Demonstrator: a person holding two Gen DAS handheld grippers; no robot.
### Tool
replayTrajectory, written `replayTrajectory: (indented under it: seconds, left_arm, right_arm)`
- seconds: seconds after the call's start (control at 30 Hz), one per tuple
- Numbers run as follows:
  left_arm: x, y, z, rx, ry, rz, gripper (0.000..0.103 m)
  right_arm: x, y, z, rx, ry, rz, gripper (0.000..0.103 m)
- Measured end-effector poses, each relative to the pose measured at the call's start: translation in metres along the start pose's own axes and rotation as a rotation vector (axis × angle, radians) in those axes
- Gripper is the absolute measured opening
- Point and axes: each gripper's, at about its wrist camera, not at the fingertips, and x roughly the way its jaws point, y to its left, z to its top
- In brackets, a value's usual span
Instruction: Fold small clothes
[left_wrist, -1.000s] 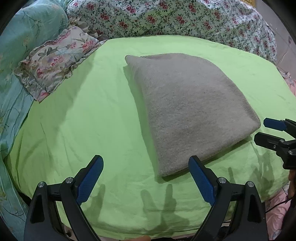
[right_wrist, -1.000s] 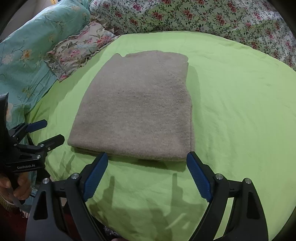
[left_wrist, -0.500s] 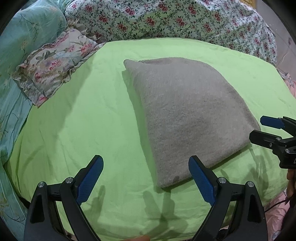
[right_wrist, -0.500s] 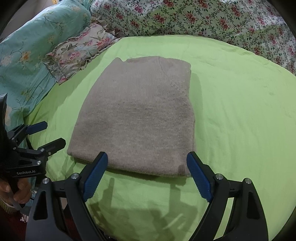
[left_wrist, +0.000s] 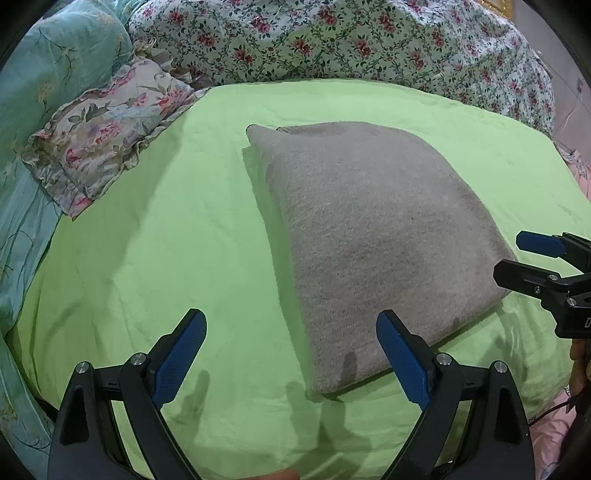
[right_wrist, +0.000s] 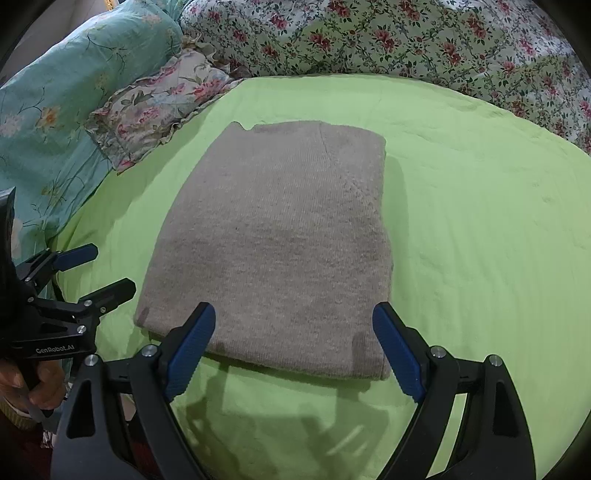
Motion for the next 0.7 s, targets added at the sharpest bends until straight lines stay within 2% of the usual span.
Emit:
replayTrajectory:
  seconds: [0.7]
  left_arm:
    - [0.0074,-0.0050,0.0075,0.003,0.010,-0.014,0.094]
  right_arm:
    - [0.0080,-0.0078,0.0047,0.024,0.011,0.002,0.087]
